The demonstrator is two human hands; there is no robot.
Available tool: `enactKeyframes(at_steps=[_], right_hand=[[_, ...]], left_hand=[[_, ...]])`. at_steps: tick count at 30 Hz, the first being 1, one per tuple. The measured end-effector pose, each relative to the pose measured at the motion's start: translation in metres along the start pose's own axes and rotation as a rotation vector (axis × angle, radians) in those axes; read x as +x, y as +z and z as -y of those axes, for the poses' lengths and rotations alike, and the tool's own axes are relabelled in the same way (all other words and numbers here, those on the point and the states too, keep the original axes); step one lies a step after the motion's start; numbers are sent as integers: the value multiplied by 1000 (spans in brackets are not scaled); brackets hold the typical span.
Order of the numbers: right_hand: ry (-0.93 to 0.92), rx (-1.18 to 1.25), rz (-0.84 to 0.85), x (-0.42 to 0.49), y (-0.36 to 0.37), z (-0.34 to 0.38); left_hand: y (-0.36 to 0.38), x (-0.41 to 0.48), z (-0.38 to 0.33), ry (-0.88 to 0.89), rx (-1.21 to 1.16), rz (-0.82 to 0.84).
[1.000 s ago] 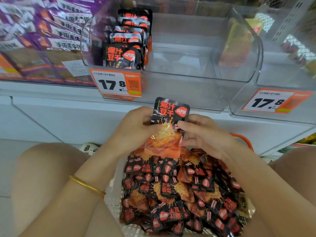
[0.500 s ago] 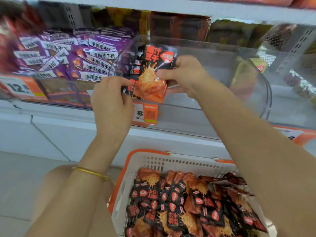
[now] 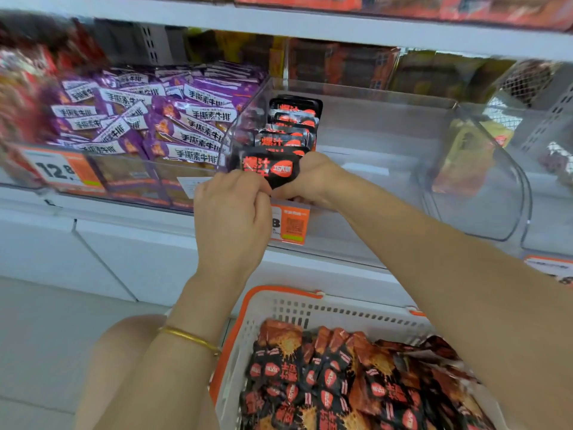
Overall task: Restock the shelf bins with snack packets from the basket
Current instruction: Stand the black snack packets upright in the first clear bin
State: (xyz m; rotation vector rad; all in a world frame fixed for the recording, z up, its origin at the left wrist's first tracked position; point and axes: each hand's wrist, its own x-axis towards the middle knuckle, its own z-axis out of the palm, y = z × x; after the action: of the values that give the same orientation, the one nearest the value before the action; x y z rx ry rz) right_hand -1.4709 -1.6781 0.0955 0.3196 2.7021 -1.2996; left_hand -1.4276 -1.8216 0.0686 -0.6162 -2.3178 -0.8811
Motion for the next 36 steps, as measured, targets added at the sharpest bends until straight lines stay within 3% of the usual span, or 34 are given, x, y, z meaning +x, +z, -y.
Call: enactKeyframes(at_steps=[5, 8, 10, 12, 14, 17, 19, 22, 25, 29, 33, 35, 36], right_hand=[[26, 33, 120, -23, -16, 1], [-23, 31, -60, -52, -37, -1], [-126, 166, -164, -86, -52, -9], [-190, 305, -125, -125, -60, -24], [-113, 328, -7, -149, -54, -54], [206, 132, 155, -151, -22, -129], [351, -223, 276, -141, 8, -192], [409, -599, 379, -133, 57, -266], [442, -645, 326, -138, 96, -303], [360, -781, 291, -144, 114, -300], [400, -473, 139, -134, 93, -269], [493, -124, 56, -128, 77, -252], [561, 164, 33, -127, 72, -244]], left_hand=[[-2, -8, -3, 16, 25, -44], [-9, -24, -21, 61, 13, -91], [-10, -40, -36, 121, -32, -80], [-1, -56, -46, 191, -68, 33], [16, -73, -51, 207, -81, 224], [42, -96, -57, 212, -20, 502], [53, -106, -60, 219, 56, 635], [64, -113, -60, 243, 162, 721], [68, -116, -59, 245, 213, 745], [69, -116, -58, 264, 259, 786], [80, -124, -51, 219, 125, 918], [83, -129, -49, 178, 51, 1076], [83, -131, -48, 200, 58, 1153]])
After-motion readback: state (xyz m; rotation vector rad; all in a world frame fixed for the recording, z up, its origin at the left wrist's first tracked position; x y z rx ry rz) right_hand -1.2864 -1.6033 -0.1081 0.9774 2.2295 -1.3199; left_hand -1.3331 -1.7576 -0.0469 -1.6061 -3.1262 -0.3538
